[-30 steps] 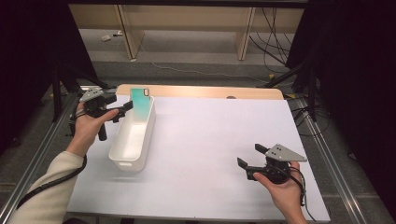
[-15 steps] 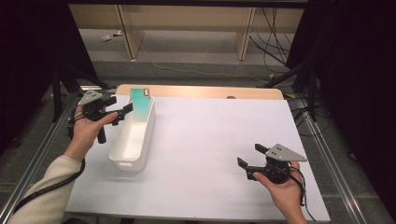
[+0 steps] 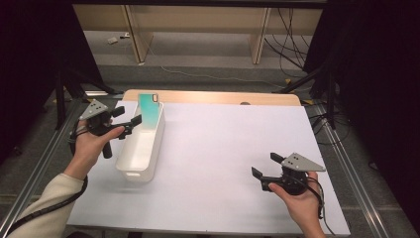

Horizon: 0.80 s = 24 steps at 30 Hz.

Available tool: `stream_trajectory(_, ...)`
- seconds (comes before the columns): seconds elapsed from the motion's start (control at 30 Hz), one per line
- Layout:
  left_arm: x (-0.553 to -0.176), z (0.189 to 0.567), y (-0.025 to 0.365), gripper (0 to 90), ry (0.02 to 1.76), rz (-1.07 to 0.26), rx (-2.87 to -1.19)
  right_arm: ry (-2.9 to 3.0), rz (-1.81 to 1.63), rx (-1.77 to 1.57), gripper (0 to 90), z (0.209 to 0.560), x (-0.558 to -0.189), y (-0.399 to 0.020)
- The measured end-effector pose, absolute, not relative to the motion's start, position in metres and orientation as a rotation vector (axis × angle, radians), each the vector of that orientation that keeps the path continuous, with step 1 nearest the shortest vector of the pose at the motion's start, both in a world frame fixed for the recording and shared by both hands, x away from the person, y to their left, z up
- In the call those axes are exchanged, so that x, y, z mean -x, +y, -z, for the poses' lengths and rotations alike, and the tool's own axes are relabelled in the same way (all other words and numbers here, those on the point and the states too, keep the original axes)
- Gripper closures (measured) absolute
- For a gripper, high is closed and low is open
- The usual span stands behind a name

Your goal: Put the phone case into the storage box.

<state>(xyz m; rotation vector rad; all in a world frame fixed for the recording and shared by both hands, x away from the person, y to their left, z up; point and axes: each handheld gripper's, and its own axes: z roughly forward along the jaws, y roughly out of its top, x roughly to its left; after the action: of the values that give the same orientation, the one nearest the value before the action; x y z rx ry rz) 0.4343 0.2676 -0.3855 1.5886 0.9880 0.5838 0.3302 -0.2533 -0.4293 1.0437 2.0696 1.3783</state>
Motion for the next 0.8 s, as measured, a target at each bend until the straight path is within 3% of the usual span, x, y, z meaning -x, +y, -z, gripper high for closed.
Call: stream_trajectory(0.8,-0.385,0.394,0.241,19.2,0.855,-0.484,-1.625,2.065,-1.398,-1.03,16.3,0.431,-0.331,-0.252)
